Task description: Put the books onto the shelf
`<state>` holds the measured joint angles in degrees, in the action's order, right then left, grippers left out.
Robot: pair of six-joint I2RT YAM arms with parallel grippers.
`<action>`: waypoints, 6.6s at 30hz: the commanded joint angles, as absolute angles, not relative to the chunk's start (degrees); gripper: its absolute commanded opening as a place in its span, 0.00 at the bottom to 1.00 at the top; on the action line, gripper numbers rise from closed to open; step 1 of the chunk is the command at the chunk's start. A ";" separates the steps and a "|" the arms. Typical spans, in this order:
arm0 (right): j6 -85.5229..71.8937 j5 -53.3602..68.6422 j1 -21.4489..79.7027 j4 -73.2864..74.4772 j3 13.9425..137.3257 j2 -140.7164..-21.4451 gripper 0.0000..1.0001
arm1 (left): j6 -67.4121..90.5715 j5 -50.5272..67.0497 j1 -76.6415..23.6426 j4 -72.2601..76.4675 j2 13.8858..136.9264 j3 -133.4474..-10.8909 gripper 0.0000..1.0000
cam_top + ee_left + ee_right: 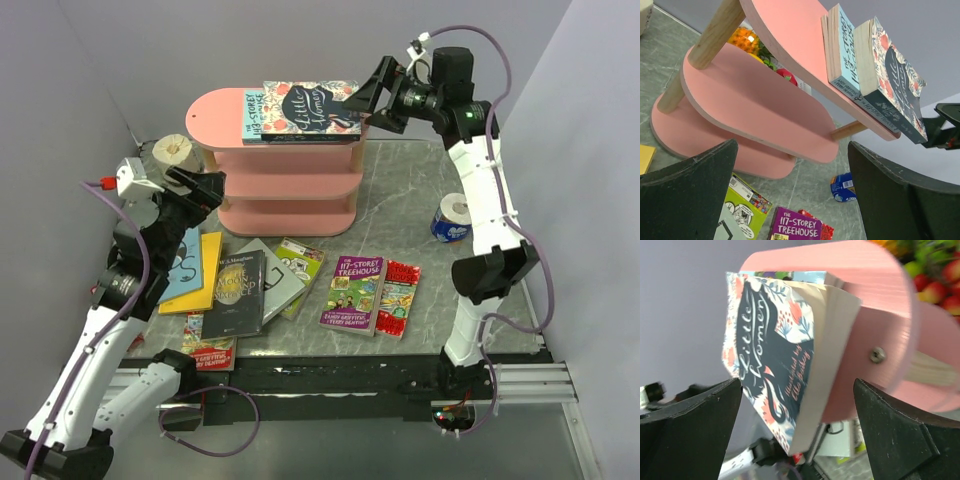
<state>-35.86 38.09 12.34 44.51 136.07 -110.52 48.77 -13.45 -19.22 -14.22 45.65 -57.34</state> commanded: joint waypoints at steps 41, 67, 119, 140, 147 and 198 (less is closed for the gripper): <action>-34.28 16.34 19.34 16.79 100.20 -86.75 0.40 | 40.96 10.54 -18.46 -7.91 80.95 -91.32 0.58; -33.31 18.37 22.68 17.84 107.75 -92.02 0.30 | 40.08 15.03 -16.17 -5.28 81.48 -91.23 0.24; -33.31 14.42 20.92 22.33 110.40 -90.72 0.76 | 40.96 9.69 -7.82 -6.94 73.31 -87.01 0.77; -46.31 6.06 30.06 6.50 30.51 -56.08 0.78 | 51.06 0.62 -36.11 -3.09 46.39 -35.17 0.87; -50.18 2.73 30.32 11.24 25.66 -53.35 0.82 | 53.88 2.55 -42.88 7.64 52.64 -30.59 0.87; -38.93 45.82 31.20 12.93 42.08 -45.43 0.00 | 43.52 2.26 -43.61 -6.25 50.92 -44.48 0.99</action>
